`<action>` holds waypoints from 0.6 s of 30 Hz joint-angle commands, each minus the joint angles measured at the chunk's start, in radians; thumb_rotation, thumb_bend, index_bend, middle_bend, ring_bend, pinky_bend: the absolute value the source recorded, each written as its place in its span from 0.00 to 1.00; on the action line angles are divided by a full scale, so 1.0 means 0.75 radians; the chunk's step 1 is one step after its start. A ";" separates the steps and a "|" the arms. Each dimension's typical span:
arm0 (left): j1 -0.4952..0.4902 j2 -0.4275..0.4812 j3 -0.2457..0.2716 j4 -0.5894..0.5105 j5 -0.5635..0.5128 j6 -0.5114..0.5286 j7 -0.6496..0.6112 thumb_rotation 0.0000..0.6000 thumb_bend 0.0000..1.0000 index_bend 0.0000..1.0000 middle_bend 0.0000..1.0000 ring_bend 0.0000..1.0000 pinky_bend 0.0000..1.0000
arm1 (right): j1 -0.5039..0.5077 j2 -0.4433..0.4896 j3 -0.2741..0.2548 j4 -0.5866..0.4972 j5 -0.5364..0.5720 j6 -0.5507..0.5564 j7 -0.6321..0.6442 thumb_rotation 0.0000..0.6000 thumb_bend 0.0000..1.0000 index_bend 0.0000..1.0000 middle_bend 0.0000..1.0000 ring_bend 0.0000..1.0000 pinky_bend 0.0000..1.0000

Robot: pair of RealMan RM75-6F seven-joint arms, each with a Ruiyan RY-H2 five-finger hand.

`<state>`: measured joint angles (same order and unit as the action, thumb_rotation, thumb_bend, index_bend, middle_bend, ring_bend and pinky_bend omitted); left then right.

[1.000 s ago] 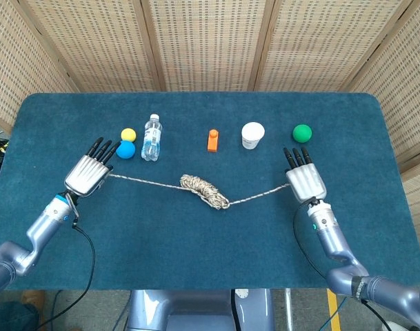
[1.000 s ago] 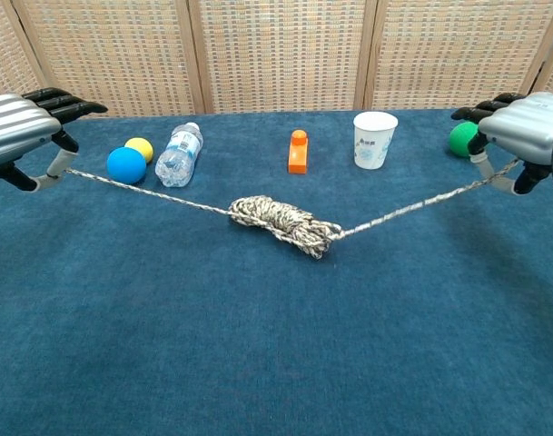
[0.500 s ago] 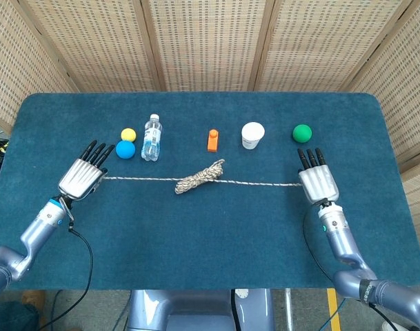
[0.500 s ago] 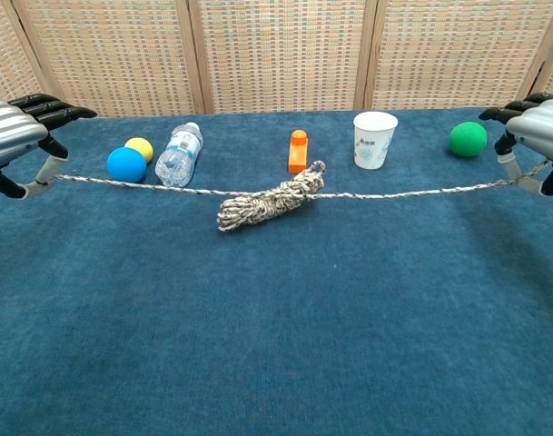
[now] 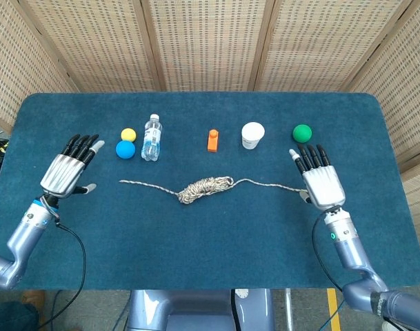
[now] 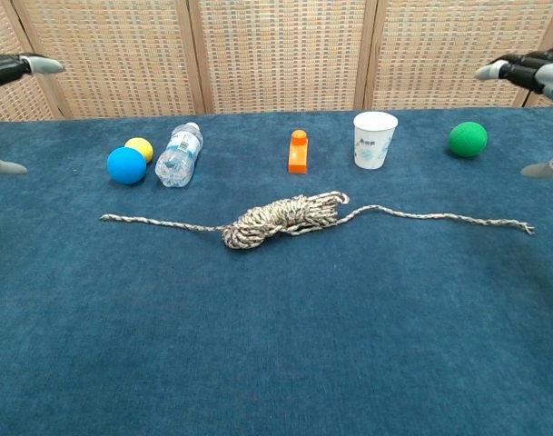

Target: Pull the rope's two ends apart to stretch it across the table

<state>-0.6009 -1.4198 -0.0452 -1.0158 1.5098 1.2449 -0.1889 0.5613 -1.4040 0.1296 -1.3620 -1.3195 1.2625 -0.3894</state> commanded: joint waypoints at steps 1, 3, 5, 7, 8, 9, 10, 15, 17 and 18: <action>0.084 0.156 -0.054 -0.223 -0.093 0.055 -0.012 1.00 0.00 0.00 0.00 0.00 0.00 | -0.081 0.067 -0.034 -0.041 -0.104 0.127 0.104 1.00 0.00 0.00 0.00 0.00 0.00; 0.114 0.197 -0.054 -0.289 -0.109 0.075 0.004 1.00 0.00 0.00 0.00 0.00 0.00 | -0.108 0.085 -0.043 -0.056 -0.126 0.165 0.133 1.00 0.00 0.00 0.00 0.00 0.00; 0.175 0.257 -0.043 -0.393 -0.127 0.124 0.041 1.00 0.00 0.00 0.00 0.00 0.00 | -0.155 0.117 -0.062 -0.086 -0.159 0.222 0.181 1.00 0.00 0.00 0.00 0.00 0.00; 0.300 0.323 0.016 -0.512 -0.131 0.224 0.067 1.00 0.00 0.00 0.00 0.00 0.00 | -0.236 0.168 -0.105 -0.129 -0.198 0.310 0.213 1.00 0.00 0.00 0.00 0.00 0.00; 0.337 0.344 0.035 -0.551 -0.129 0.252 0.081 1.00 0.00 0.00 0.00 0.00 0.00 | -0.257 0.185 -0.121 -0.138 -0.220 0.333 0.216 1.00 0.00 0.00 0.00 0.00 0.00; 0.376 0.362 0.055 -0.587 -0.131 0.275 0.094 1.00 0.00 0.00 0.00 0.00 0.00 | -0.280 0.202 -0.136 -0.146 -0.240 0.355 0.219 1.00 0.00 0.00 0.00 0.00 0.00; 0.402 0.371 0.068 -0.605 -0.134 0.290 0.102 1.00 0.00 0.00 0.00 0.00 0.00 | -0.296 0.213 -0.145 -0.151 -0.253 0.368 0.224 1.00 0.00 0.00 0.00 0.00 0.00; 0.513 0.379 0.119 -0.637 -0.135 0.340 0.117 1.00 0.00 0.00 0.00 0.00 0.00 | -0.371 0.255 -0.183 -0.170 -0.302 0.425 0.238 1.00 0.00 0.00 0.00 0.00 0.00; 0.533 0.375 0.121 -0.635 -0.126 0.353 0.108 1.00 0.00 0.00 0.00 0.00 0.00 | -0.396 0.261 -0.190 -0.181 -0.312 0.446 0.248 1.00 0.00 0.00 0.00 0.00 0.00; 0.543 0.374 0.121 -0.638 -0.121 0.358 0.103 1.00 0.00 0.00 0.00 0.00 0.00 | -0.413 0.262 -0.192 -0.189 -0.317 0.460 0.254 1.00 0.00 0.00 0.00 0.00 0.00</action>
<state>-0.2019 -1.1417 0.0434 -1.4890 1.4147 1.5070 -0.1097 0.2646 -1.2113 -0.0091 -1.4951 -1.5497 1.5964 -0.2058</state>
